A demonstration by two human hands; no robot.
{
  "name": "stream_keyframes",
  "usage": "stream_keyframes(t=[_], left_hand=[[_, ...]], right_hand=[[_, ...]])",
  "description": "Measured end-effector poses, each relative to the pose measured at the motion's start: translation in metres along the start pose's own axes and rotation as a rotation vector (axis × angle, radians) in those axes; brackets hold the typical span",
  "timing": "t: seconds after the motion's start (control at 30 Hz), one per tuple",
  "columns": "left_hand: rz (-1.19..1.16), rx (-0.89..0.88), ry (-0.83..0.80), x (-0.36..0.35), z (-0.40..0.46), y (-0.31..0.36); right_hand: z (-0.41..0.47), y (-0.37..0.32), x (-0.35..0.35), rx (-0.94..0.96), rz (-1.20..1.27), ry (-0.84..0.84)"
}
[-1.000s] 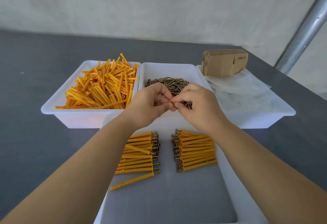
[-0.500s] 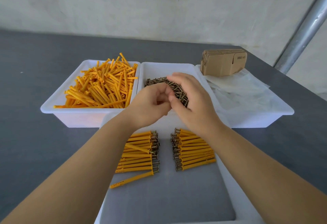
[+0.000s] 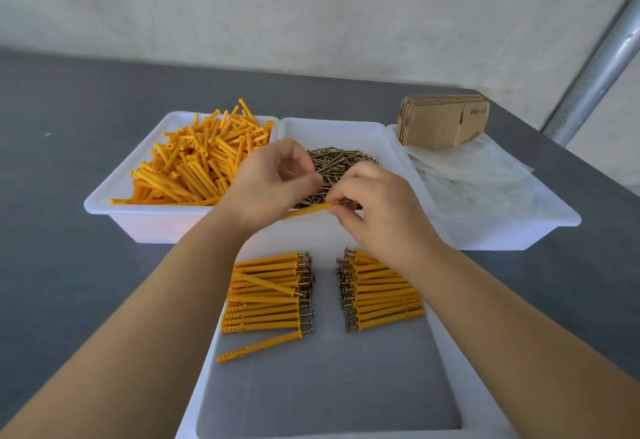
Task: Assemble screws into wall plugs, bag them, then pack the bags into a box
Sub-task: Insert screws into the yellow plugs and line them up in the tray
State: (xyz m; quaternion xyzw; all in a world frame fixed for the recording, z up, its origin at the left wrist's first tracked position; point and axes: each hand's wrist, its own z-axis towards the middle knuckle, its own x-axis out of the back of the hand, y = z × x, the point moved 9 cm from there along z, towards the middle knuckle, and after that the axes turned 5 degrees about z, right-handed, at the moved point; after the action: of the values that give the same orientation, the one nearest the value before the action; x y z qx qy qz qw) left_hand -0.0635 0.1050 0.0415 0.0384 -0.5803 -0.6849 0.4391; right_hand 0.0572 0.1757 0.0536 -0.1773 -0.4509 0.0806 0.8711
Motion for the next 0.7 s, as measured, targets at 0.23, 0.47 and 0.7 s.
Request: stream_keyframes(t=[0.23,0.47,0.7], left_hand=[[0.132,0.126,0.435,0.052,-0.002,-0.034],[0.222,0.162,0.423,0.049,0.004,-0.05],[0.221,0.173,0.419,0.048,0.006,-0.057]], right_hand=[[-0.009,-0.024,-0.043,0.119,-0.191,-0.257],[-0.014,-0.035,-0.096,0.18,-0.374,-0.467],[-0.015,-0.038,-0.085,0.14,-0.221,-0.382]])
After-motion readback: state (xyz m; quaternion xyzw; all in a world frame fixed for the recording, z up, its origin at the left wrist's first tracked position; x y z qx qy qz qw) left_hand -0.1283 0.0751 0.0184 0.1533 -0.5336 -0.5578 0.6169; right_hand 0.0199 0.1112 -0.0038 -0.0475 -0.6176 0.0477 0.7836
